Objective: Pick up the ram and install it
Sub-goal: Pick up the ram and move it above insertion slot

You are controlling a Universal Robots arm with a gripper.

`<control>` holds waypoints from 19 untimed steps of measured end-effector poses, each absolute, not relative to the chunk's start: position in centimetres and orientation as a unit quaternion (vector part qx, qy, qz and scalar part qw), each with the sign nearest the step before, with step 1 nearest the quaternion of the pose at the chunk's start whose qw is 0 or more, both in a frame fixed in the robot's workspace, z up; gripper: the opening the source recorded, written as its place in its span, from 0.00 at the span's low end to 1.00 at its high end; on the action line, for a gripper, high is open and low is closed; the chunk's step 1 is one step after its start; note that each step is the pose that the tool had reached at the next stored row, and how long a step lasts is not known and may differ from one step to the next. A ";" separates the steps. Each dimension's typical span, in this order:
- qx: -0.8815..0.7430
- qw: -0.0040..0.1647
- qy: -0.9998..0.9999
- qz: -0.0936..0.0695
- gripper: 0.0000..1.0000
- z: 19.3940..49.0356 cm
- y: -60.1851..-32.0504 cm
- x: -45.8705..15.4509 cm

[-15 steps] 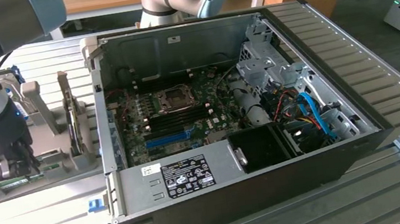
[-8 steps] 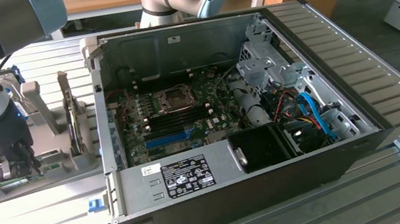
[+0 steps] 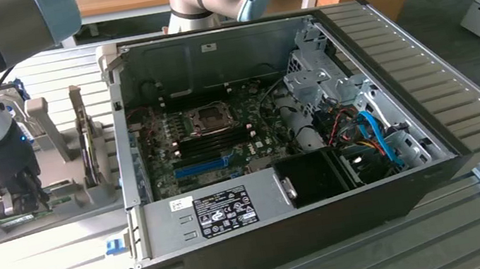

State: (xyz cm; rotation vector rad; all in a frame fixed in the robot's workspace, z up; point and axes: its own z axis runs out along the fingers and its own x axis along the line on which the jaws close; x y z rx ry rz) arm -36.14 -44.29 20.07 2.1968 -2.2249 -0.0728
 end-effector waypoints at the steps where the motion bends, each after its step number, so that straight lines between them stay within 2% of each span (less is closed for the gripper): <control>1: 0.702 0.007 -0.711 -0.023 0.23 20.1 -44.3 -36.1; 14: 0.702 0.007 -0.711 -0.023 0.23 20.1 -44.3 -36.1; 15: 0.702 0.007 -0.711 -0.023 0.22 20.1 -44.3 -36.1; 16: 0.702 0.007 -0.711 -0.023 0.15 20.1 -44.3 -36.1; 19: 0.702 0.007 -0.711 -0.023 0.12 20.1 -44.3 -36.1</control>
